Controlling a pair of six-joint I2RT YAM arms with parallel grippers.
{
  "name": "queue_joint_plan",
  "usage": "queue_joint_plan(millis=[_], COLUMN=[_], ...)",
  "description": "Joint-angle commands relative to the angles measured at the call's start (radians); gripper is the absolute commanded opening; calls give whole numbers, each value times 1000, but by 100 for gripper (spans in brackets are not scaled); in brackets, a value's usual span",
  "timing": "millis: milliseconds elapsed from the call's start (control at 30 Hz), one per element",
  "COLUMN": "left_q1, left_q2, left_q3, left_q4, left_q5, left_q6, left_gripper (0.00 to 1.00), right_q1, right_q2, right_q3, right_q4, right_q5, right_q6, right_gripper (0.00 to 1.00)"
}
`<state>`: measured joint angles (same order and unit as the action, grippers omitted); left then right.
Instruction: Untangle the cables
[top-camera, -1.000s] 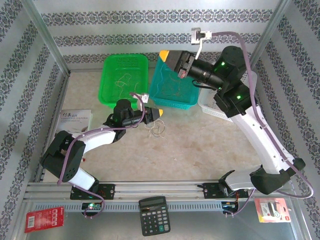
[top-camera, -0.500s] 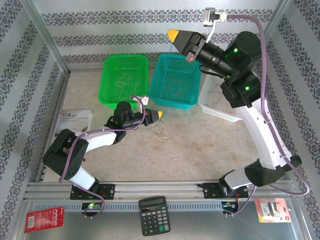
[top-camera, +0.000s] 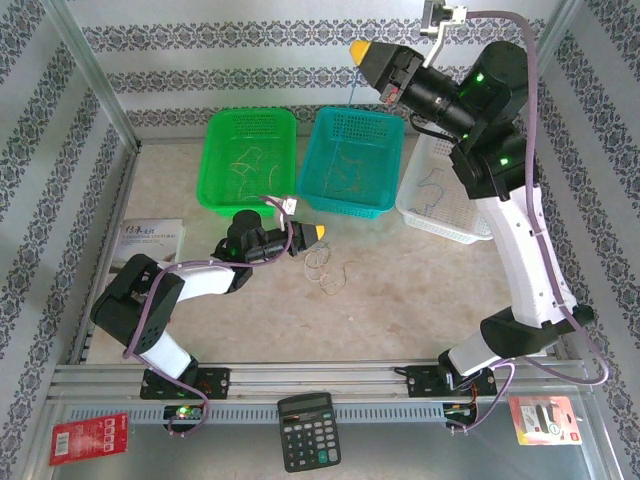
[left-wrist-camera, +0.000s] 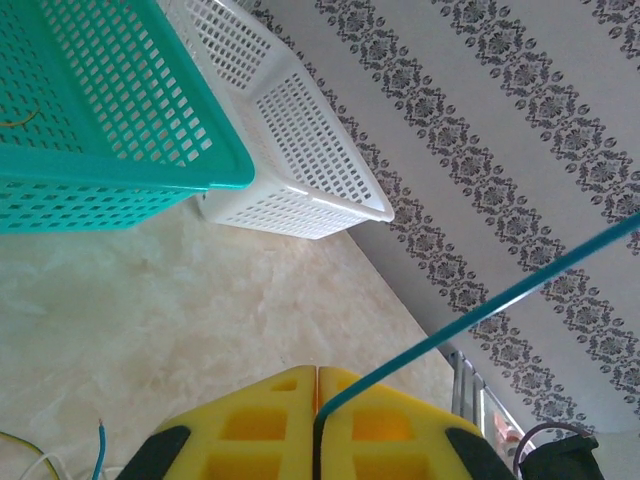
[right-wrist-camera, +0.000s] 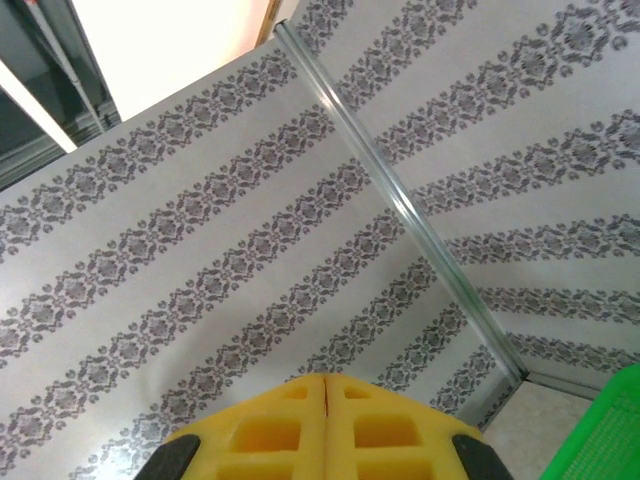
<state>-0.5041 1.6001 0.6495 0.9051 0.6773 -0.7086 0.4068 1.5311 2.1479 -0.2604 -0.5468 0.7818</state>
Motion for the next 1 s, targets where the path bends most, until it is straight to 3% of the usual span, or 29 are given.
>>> queue_joint_plan(millis=[0, 133, 233, 567, 967], left_q1=[-11, -10, -10, -10, -11], left_q2=[39, 22, 4, -21, -116], left_q3=[-39, -33, -27, -22, -21], left_q4=[-29, -25, -50, -81, -134], left_q5=[-3, -1, -4, -4, -22], left_q6=[-32, -43, -37, -32, -28], left_gripper=[18, 41, 49, 53, 75], right_q1=[-30, -55, -68, -162, -299], right_q2=[-29, -29, -32, -32, -44], right_q3=[79, 73, 69, 82, 53], right_q4=[112, 107, 106, 95, 18], right_q5=[36, 34, 37, 69, 233], right_q6=[-15, -10, -10, -19, -151], right_gripper=[0, 0, 0, 0, 0])
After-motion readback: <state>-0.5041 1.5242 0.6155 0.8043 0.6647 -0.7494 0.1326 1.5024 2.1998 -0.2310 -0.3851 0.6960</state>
